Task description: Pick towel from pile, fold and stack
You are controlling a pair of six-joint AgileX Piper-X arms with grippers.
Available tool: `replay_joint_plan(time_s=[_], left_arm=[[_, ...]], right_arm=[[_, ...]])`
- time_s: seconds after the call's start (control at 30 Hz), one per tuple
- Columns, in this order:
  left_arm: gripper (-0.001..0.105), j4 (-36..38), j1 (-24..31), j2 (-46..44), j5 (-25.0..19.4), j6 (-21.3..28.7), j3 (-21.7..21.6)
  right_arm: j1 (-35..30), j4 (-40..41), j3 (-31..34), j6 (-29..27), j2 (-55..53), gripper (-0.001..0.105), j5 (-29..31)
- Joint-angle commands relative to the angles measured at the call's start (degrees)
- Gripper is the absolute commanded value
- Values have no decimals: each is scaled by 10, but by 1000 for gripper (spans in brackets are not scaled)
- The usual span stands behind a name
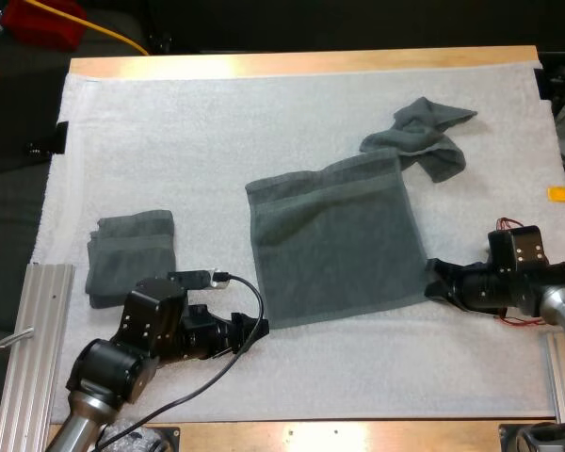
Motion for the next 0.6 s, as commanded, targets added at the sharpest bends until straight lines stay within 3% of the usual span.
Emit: replay_joint_plan(time_s=[0.0,0.57], left_arm=[[70,-29,-2,9,-2,-20,8],[70,-186,-2,263,32,-29,18]], right_arm=[[2,5,-1,-6,-5,1,0],[2,5,-1,-6,-5,1,0]])
